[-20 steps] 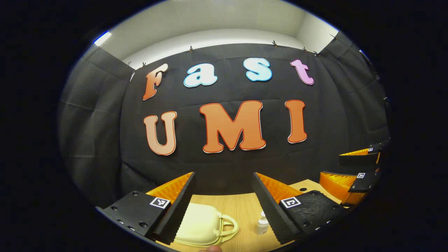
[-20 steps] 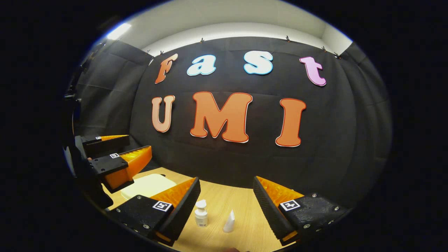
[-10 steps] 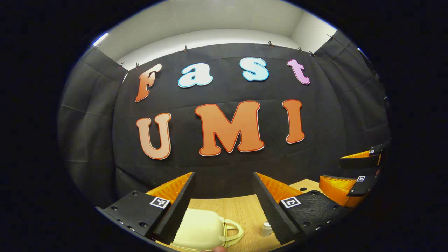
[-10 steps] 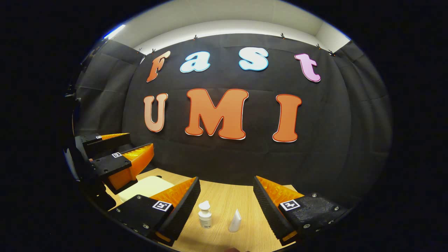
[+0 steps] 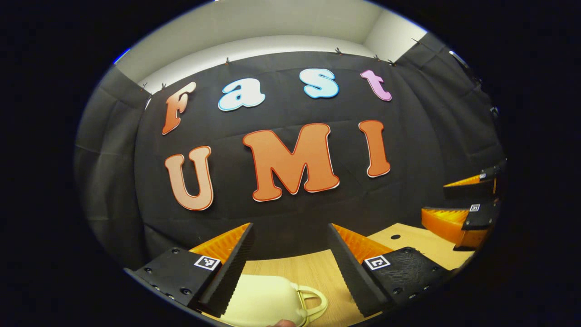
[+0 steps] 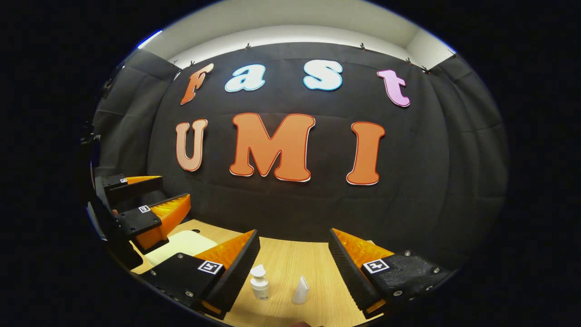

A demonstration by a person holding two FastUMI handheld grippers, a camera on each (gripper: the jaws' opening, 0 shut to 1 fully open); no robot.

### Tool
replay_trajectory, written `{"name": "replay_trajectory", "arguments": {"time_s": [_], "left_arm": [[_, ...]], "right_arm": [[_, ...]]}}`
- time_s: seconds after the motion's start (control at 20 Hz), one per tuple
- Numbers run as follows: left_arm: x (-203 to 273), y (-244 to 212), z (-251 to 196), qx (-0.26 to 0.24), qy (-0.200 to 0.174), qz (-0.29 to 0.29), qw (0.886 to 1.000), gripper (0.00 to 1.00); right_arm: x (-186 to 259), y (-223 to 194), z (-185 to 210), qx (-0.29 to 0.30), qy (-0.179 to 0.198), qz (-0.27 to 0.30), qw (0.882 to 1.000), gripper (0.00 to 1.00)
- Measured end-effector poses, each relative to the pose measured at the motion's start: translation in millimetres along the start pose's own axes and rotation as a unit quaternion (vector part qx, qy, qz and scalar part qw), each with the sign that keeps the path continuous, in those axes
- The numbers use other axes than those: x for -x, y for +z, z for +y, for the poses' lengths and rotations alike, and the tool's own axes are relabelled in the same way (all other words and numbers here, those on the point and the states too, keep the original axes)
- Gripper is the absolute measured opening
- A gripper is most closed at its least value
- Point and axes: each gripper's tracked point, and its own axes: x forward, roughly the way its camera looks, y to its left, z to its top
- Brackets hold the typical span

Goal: First open the suitcase, pack the skin care products into it, and then close the suitcase.

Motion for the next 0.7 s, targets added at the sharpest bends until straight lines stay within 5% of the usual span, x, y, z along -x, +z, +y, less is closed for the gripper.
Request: {"name": "replay_trajectory", "arguments": {"time_s": [0.35, 0.7], "left_arm": [[-7.3, -60.3, -23.4, -0.110, -0.043, 0.044, 0.992, 0.99], [-7.7, -152.6, -50.8, -0.226, -0.094, 0.111, 0.963, 0.98]], "right_arm": [[-9.8, -4.0, -18.0, 0.002, -0.016, 0.006, 1.000, 0.96], [-12.1, -8.6, -44.9, 0.014, -0.038, 0.011, 0.999, 0.96]]}}
